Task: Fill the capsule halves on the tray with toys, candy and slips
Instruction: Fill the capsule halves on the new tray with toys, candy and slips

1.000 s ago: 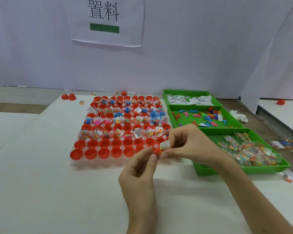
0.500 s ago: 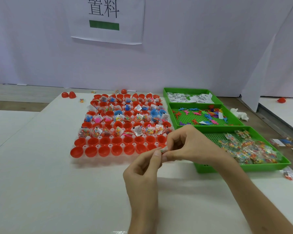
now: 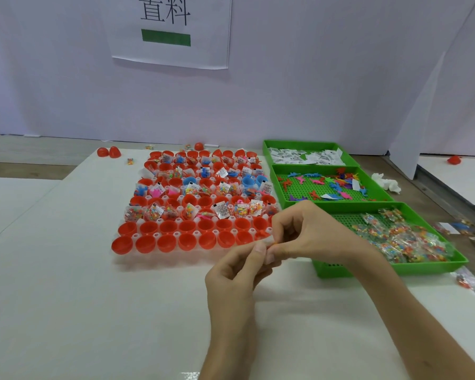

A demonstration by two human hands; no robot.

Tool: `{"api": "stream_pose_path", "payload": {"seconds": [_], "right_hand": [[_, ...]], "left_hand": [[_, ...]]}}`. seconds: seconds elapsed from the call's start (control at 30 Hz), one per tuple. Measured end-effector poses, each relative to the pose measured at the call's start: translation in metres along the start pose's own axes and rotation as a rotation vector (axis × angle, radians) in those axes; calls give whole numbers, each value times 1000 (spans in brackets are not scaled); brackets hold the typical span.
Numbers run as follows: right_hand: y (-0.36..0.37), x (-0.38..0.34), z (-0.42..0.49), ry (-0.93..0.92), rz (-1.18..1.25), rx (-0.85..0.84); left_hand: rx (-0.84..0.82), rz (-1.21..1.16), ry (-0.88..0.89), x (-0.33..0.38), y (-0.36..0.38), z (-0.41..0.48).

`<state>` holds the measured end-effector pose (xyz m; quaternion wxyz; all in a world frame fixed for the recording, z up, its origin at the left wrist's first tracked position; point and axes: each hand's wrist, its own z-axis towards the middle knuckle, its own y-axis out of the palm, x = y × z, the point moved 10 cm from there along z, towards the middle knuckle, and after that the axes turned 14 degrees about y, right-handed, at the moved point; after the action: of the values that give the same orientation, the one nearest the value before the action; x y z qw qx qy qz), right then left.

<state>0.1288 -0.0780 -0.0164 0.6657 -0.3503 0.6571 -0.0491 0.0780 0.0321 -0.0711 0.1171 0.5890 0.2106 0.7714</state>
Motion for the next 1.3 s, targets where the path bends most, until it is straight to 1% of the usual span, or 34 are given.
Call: {"api": "stream_pose_path", "payload": {"seconds": [0.07, 0.2, 0.33, 0.43, 0.57, 0.63, 0.7, 0.77, 0.83, 0.87, 0.97, 1.17, 1.3], "right_hand": [[1, 1, 0, 18, 11, -33], [-6, -1, -5, 13, 122, -70], [-6, -5, -6, -17, 168, -81], [-5, -5, -4, -21, 175, -57], [-15, -6, -4, -43, 83, 69], [-30, -2, -5, -27, 141, 187], [-47, 4, -8, -3, 157, 329], [-53, 9, -7, 29, 35, 432], [-49, 10, -4, 49, -114, 467], [-46, 9, -3, 51, -150, 469], [-38, 7, -1, 47, -204, 456], [-31, 7, 1, 49, -260, 429], [-26, 9, 4, 94, -315, 414]], "left_hand": [[-2, 22, 22, 2, 0, 0], [-5, 129, 146, 15, 0, -1], [21, 143, 155, 17, -3, -1], [58, 135, 138, 16, -7, -1], [106, 79, 70, 6, -14, -1], [120, 27, 10, -2, -15, -1], [91, -8, -49, -9, -11, -1], [39, -27, -89, -12, -4, -3], [-9, -48, -118, -14, 4, -5], [-31, -54, -134, -15, 7, -6], [-73, -53, -160, -17, 13, -7], [-89, -41, -172, -20, 14, -8], [-97, -28, -170, -21, 14, -7]]}}
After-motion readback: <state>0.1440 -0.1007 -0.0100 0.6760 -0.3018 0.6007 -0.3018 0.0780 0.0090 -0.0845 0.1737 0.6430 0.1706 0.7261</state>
